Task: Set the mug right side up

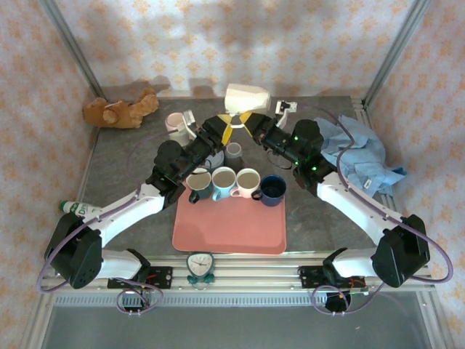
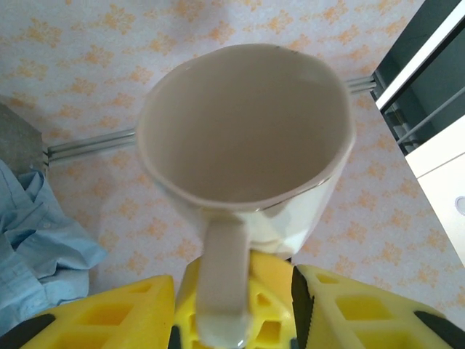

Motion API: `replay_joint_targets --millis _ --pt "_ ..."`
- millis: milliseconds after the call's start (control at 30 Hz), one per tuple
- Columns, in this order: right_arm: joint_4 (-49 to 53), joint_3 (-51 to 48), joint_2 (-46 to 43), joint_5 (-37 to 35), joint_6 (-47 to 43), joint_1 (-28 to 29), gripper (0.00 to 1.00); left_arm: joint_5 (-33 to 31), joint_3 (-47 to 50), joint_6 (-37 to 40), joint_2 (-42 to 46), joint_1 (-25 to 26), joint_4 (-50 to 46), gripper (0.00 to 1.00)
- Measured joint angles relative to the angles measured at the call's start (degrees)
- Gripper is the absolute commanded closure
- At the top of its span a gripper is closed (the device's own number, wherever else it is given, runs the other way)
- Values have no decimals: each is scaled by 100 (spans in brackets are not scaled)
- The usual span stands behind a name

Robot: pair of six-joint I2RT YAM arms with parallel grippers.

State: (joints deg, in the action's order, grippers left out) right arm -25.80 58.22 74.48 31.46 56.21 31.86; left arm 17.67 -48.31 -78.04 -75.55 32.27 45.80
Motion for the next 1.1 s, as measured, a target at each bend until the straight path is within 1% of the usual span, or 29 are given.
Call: replay_joint_targets --millis 433,567,800,967,1033,1100 --pt "-26 -26 -2 98 20 39 100 -11 -170 4 -199 0 13 64" --pt "-24 -26 0 55 20 46 100 35 -247 2 -291 0 37 69" --pt "-24 -28 -2 -81 59 46 100 114 -271 -15 -413 0 125 85" --pt "-17 -31 -9 -120 57 46 100 142 -286 7 -413 -4 114 100" --pt "7 -33 -15 -136 31 46 96 142 -293 42 -413 -4 94 100" --pt "66 -31 -26 -151 -9 46 88 155 -295 140 -413 -4 66 100"
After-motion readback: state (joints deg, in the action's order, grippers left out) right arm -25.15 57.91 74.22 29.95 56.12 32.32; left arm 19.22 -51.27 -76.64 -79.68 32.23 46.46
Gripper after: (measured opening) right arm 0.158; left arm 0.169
